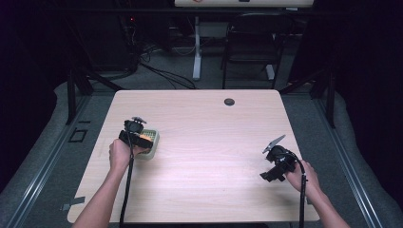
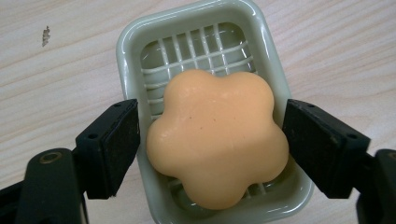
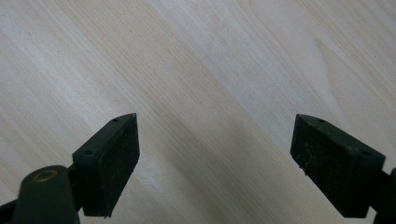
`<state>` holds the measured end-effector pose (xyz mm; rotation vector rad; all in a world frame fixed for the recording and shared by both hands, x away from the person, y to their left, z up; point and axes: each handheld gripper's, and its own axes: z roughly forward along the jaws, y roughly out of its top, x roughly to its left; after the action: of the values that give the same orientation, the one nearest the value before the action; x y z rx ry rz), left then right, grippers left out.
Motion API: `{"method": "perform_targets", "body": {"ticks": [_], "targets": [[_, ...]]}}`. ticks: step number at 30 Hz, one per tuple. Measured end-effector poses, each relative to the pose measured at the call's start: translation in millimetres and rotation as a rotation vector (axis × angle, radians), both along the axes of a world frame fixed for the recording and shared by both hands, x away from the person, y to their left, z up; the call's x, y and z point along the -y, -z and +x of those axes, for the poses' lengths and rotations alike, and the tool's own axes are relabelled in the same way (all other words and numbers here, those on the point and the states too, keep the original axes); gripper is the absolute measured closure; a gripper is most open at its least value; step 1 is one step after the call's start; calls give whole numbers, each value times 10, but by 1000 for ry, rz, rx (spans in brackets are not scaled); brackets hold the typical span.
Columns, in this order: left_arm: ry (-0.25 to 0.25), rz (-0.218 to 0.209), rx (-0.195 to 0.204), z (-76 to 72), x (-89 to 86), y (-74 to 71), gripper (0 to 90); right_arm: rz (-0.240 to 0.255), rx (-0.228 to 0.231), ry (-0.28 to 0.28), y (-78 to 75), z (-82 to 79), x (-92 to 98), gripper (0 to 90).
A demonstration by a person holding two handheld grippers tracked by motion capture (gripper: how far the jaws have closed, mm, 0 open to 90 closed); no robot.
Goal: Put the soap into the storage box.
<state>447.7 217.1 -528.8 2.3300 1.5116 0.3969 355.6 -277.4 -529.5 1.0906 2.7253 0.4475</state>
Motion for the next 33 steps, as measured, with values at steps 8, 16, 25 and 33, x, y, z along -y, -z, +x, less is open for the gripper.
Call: {"method": "perform_targets", "body": {"ticks": [8, 16, 25, 33], "targets": [[2, -8, 16, -31, -35, -73, 148, -2, 4, -1, -8, -1, 3, 153], [33, -12, 25, -129, -58, -222, 91, 10, 12, 3, -12, -5, 0, 153], [66, -27, 14, -285, -91, -380, 41, -2, 10, -1, -23, -7, -2, 153], [109, -26, -16, -458, -92, -480, 8, -8, 20, 2, -28, -14, 1, 153]]}}
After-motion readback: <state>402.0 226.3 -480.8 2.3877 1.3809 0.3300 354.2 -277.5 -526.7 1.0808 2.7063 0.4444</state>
